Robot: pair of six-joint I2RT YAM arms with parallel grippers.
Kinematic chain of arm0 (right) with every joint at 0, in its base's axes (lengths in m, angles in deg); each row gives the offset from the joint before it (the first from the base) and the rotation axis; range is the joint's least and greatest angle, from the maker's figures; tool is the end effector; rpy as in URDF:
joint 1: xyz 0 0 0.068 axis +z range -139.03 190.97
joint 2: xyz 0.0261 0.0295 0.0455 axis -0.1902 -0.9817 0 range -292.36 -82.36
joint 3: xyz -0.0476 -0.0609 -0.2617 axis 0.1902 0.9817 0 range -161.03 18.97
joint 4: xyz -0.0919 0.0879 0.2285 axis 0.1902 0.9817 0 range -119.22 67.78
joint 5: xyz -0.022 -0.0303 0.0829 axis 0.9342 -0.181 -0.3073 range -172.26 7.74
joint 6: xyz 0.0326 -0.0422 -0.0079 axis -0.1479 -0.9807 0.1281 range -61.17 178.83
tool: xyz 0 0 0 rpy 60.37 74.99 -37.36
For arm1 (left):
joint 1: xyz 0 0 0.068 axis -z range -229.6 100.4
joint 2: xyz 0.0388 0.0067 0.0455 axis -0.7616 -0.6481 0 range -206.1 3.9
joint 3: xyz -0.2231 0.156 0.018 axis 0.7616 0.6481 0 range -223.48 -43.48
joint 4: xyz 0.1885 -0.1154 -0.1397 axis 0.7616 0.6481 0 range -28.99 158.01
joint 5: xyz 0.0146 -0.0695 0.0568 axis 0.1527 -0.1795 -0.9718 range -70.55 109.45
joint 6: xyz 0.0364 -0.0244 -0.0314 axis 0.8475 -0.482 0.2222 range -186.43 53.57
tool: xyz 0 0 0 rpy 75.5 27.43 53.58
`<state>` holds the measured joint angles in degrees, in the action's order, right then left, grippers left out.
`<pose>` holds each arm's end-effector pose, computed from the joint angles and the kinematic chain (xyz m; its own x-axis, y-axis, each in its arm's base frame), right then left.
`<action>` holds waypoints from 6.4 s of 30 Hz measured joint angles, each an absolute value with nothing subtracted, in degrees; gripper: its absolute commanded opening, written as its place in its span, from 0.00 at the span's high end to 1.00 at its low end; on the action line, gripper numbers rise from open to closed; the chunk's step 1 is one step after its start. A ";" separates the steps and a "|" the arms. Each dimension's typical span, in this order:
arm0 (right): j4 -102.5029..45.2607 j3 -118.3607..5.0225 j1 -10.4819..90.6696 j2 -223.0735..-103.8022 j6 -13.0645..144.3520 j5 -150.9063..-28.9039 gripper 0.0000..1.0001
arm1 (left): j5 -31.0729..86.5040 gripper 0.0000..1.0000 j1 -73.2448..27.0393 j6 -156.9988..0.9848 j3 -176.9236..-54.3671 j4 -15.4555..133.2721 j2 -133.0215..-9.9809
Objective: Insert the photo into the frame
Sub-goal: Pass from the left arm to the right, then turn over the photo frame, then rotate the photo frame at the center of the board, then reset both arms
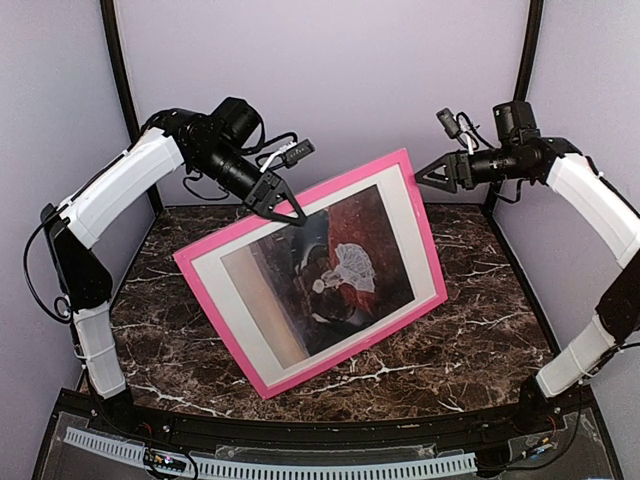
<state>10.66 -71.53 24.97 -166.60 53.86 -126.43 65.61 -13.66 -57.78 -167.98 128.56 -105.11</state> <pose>0.2982 0.0999 0.4075 -0.4715 -0.1817 -0.8629 -0.7803 0.5419 0.3123 0.2982 -0.2480 0.4085 -0.5162 0.5028 -0.6934 0.8529 0.2276 -0.4699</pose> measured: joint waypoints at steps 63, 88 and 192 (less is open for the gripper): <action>-16.38 -45.04 14.23 -182.01 88.50 -129.14 1.00 | 33.37 0.07 -22.93 -73.15 -134.02 96.63 -82.53; -41.38 -21.44 16.07 -178.93 110.53 -123.72 0.63 | 36.56 0.08 -22.71 -96.16 -94.17 72.48 -69.00; -6.91 -28.76 38.36 -142.74 74.14 -65.49 0.01 | 1.50 0.01 -21.00 -80.67 -89.45 62.05 -55.27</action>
